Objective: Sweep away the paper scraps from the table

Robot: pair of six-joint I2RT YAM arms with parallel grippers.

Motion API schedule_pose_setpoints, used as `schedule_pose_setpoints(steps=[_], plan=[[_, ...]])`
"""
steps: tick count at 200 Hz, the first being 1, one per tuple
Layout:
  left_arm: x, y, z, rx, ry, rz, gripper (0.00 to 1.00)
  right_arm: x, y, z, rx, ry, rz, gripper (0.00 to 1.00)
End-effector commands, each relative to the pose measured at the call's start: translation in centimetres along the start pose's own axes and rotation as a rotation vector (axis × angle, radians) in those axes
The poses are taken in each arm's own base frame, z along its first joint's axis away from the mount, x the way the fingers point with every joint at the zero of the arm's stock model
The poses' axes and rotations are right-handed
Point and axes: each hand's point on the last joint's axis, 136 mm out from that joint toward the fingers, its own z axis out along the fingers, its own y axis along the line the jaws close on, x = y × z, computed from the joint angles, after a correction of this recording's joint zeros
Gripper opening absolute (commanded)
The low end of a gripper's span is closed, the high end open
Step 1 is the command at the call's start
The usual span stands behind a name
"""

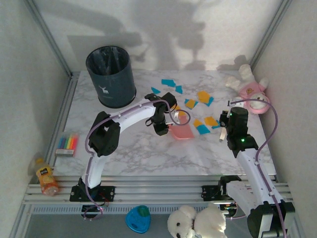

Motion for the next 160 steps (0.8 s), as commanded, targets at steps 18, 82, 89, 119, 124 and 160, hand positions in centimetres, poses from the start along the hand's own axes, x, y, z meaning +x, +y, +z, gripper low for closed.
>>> schedule_pose_setpoints(steps=[18, 82, 89, 119, 124, 160], plan=[[0.1, -0.4, 0.1, 0.004, 0.063, 0.05, 0.13, -2.1, -0.5, 0.8, 0.037, -0.108, -0.059, 0.0], [-0.2, -0.2, 0.0, 0.015, 0.084, 0.042, 0.14, -2.0, -1.0, 3.4, 0.042, -0.032, -0.088, 0.0], [-0.2, -0.3, 0.1, 0.017, 0.088, 0.042, 0.14, -1.9, -1.0, 3.7, 0.032, -0.019, -0.089, 0.0], [-0.3, -0.3, 0.1, 0.024, 0.092, 0.042, 0.14, -1.6, -0.3, 4.7, -0.035, 0.032, -0.096, 0.0], [-0.3, -0.3, 0.0, 0.024, 0.091, 0.043, 0.14, -1.5, -0.2, 4.8, -0.044, 0.043, -0.1, 0.0], [-0.4, -0.4, 0.3, 0.034, 0.108, 0.048, 0.14, -0.8, 0.6, 5.9, -0.098, 0.113, -0.135, 0.0]])
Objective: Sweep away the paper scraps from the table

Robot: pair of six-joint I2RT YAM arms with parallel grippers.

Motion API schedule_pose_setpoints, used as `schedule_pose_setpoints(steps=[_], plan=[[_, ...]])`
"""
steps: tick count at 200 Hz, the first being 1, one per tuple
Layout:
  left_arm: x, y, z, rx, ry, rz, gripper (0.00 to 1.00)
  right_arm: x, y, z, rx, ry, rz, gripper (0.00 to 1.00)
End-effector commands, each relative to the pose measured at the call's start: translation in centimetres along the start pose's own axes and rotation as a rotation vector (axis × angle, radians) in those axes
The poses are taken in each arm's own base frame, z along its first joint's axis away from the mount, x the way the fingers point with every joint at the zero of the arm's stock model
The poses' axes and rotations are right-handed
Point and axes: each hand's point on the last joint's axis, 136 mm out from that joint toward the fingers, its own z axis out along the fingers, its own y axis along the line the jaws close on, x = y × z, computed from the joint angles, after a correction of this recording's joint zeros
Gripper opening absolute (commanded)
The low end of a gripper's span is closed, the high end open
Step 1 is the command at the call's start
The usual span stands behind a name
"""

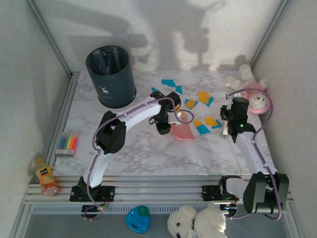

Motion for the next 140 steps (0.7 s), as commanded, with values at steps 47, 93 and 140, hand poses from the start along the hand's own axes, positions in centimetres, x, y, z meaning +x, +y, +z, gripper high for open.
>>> schedule_pose_setpoints(steps=[47, 93, 140], plan=[[0.2, -0.6, 0.2, 0.02, 0.051, 0.031, 0.13, -0.5, 2.3, 1.0, -0.148, 0.076, -0.057, 0.0], [0.0, -0.5, 0.3, 0.015, 0.053, 0.029, 0.14, 0.2, 3.8, 1.2, -0.232, 0.11, -0.064, 0.0], [-0.1, -0.4, 0.5, 0.018, 0.057, 0.028, 0.14, 0.3, 6.2, 0.9, -0.345, 0.093, -0.079, 0.0]])
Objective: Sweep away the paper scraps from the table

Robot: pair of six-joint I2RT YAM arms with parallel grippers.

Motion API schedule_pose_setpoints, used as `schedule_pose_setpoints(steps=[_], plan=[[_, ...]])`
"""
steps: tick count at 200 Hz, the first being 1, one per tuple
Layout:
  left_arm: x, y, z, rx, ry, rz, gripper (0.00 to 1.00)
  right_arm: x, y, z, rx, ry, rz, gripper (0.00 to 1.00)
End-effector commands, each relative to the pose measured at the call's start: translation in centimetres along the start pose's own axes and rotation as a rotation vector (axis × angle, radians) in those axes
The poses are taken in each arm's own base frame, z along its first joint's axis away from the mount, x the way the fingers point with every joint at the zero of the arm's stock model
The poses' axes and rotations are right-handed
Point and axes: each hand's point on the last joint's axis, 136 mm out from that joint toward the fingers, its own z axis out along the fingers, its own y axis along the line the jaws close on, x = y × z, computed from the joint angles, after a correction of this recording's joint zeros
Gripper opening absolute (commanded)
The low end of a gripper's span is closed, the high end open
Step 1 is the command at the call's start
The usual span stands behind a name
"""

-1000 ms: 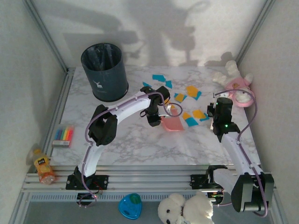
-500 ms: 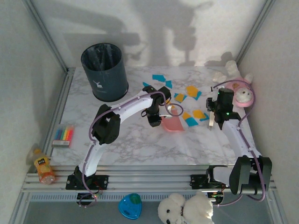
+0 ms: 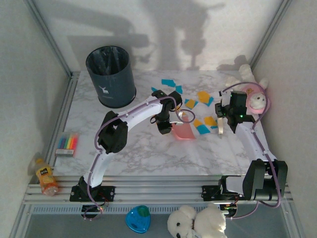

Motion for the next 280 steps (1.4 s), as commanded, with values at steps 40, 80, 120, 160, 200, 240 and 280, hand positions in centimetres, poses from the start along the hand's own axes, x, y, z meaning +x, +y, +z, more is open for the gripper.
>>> schedule_pose_setpoints(steps=[40, 80, 120, 160, 200, 240, 280], plan=[[0.4, -0.3, 0.8, 0.006, 0.055, 0.023, 0.14, 0.2, 5.3, 0.0, -0.203, -0.002, -0.072, 0.0], [0.4, -0.2, 0.9, 0.002, 0.06, 0.001, 0.14, 0.4, 7.9, -0.5, -0.277, -0.004, -0.129, 0.0], [0.6, -0.1, 1.3, -0.002, 0.076, -0.014, 0.14, 0.5, 10.3, -1.5, -0.356, -0.014, -0.169, 0.0], [0.6, 0.0, 1.2, -0.007, 0.077, -0.013, 0.15, 0.1, 12.4, -2.6, -0.437, -0.037, -0.187, 0.0], [0.7, 0.1, 1.2, -0.01, 0.083, -0.022, 0.15, -0.9, 13.2, -4.0, -0.468, -0.071, -0.187, 0.0], [0.8, 0.2, 1.2, -0.015, 0.084, -0.022, 0.15, -2.4, 12.4, -5.8, -0.423, -0.134, -0.181, 0.0], [0.8, 0.1, 1.1, -0.015, 0.084, -0.024, 0.15, -2.7, 10.0, -5.5, -0.276, -0.143, -0.144, 0.0]])
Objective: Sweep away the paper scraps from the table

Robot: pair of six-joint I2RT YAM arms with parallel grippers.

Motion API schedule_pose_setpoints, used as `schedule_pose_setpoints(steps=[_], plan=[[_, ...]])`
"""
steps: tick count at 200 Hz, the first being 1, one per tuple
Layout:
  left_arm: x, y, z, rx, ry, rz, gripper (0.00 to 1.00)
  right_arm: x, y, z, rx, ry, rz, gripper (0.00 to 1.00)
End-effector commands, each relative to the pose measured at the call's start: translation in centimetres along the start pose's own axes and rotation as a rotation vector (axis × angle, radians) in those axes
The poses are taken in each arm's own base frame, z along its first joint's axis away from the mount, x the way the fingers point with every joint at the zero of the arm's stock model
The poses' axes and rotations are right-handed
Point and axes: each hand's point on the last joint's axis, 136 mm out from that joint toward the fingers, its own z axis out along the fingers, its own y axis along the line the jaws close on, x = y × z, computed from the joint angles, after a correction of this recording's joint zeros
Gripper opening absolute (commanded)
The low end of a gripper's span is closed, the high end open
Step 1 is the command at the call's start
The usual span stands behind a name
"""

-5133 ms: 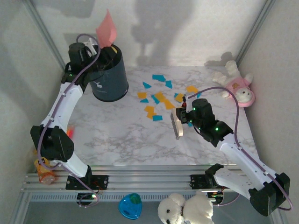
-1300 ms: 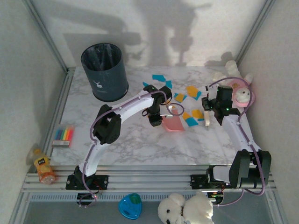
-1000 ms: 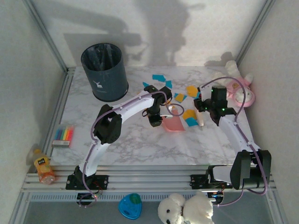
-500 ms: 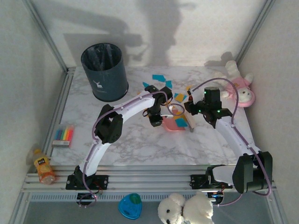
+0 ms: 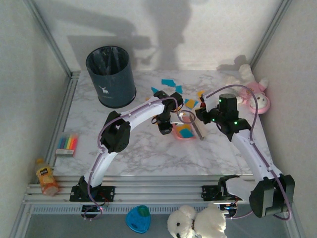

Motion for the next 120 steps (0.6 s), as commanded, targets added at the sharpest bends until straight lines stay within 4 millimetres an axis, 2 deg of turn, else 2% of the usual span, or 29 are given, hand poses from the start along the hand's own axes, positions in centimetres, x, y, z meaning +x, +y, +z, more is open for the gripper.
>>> schedule_pose_setpoints(steps=[1, 19, 31, 120], plan=[[0.9, -0.1, 0.2, -0.008, 0.059, -0.018, 0.15, -0.3, -1.6, -0.4, 0.109, -0.014, 0.024, 0.0], [0.9, -0.1, 0.2, -0.011, 0.057, -0.021, 0.15, 0.2, -2.9, -0.3, 0.18, 0.007, 0.057, 0.0], [0.9, -0.1, 0.3, -0.009, 0.058, -0.021, 0.15, 0.6, -2.9, 0.0, 0.177, 0.023, 0.068, 0.0], [0.9, -0.1, 0.2, -0.011, 0.056, -0.032, 0.15, 2.4, 1.1, 2.2, -0.001, 0.082, 0.084, 0.0]])
